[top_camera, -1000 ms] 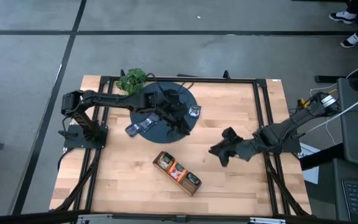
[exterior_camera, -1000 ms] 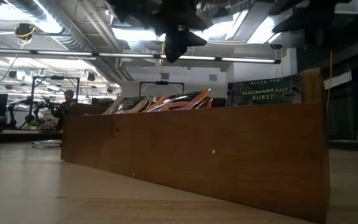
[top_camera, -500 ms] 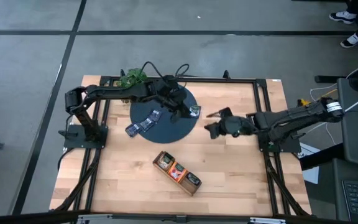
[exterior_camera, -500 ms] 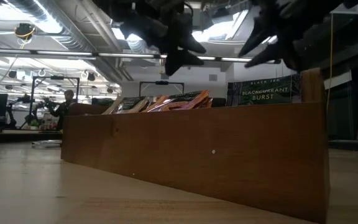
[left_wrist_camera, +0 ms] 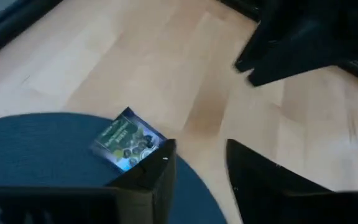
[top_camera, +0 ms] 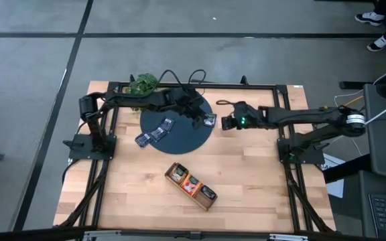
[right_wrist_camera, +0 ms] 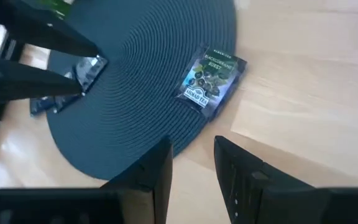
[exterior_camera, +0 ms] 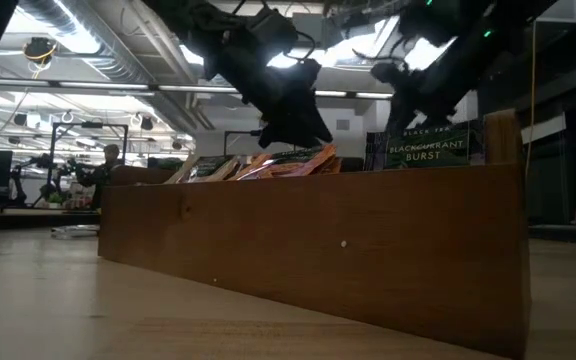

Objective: Pick & Place Tea
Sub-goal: Put the violet tea bag into the right section of the wooden organizer

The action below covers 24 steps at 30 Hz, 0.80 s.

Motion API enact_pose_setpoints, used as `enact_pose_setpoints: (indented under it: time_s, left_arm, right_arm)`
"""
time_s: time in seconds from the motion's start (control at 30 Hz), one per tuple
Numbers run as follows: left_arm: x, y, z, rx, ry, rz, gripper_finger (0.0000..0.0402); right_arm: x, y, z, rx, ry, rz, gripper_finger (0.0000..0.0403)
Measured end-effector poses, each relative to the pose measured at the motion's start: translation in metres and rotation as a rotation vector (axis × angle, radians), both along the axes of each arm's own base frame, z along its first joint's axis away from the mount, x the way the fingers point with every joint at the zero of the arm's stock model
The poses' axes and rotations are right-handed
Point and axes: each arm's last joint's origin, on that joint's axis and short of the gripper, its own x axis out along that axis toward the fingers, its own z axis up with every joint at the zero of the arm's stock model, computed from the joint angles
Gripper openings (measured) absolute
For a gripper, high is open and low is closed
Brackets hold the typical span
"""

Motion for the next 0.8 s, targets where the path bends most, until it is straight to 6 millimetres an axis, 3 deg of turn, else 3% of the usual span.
enact_pose_setpoints:
  time_s: [0.3, 0.5, 0.8]
  left_arm:
    - [0.007, -0.018, -0.008, 0.307, 0.109, -0.06, 0.0107]
    - [0.017, -0.037, -0.015, 0.429, 0.154, -0.07, 0.0077]
    - [0.015, -0.049, -0.021, 0.336, 0.193, -0.101, 0.0005]
  right_arm:
    - [0.013, -0.034, -0.029, 0.036, 0.053, 0.03, 0.012]
    - [0.011, -0.047, -0.032, 0.007, 0.072, 0.023, 0.012]
    - [0.019, -0.051, -0.041, 0.007, 0.058, 0.052, 0.0096]
